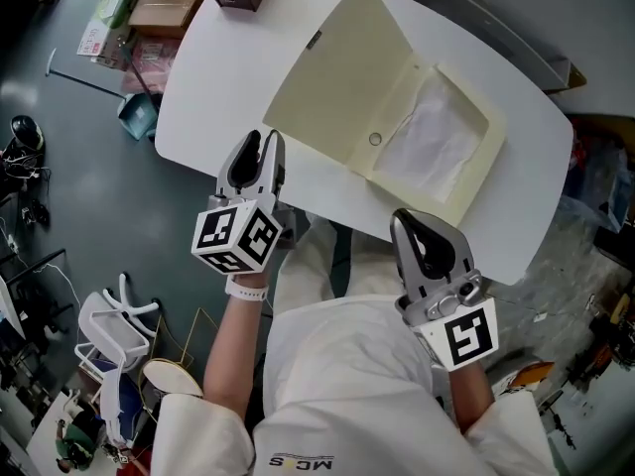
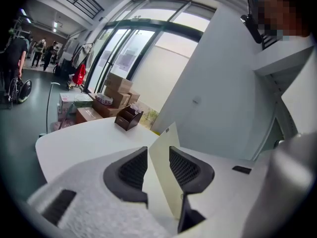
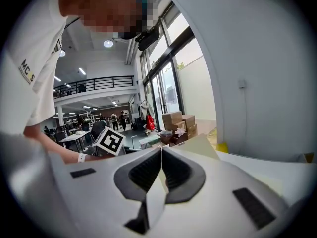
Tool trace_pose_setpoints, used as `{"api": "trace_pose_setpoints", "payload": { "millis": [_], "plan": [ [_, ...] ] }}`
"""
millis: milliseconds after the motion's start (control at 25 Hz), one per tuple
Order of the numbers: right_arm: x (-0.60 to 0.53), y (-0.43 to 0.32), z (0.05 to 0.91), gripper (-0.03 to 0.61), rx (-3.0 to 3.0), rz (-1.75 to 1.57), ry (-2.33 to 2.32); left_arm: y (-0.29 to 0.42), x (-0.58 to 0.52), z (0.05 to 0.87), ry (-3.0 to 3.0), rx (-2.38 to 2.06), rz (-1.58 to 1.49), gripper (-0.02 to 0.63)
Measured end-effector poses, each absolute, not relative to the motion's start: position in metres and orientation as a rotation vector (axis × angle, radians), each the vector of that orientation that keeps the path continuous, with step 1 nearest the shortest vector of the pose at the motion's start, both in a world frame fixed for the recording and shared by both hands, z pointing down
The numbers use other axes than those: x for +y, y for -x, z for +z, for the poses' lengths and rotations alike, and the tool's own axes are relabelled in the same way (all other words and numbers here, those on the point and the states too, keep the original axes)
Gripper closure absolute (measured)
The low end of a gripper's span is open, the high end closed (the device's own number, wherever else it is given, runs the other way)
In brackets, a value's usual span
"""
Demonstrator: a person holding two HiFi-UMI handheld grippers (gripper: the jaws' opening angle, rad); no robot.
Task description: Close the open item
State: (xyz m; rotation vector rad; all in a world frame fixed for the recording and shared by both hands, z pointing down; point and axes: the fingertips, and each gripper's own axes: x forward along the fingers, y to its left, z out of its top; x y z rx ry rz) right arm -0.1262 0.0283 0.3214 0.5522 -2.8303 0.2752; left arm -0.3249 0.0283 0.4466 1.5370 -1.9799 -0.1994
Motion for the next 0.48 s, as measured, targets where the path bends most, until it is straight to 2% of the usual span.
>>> {"api": "trace_pose_setpoints", "payload": {
  "millis": [160, 480],
  "plan": [
    [0.024, 0.131, 0.327, 0.563, -2.831, 0.286, -0.527, 0.327, 0.019, 0.46, -1.554, -1.972, -0.199, 0.462],
    [0.021, 0.135, 0.342, 0.563, -2.805, 0.3, -0.487, 0.331, 0.006, 0.475, -1.547, -1.958, -0.231, 0.463]
  ]
}}
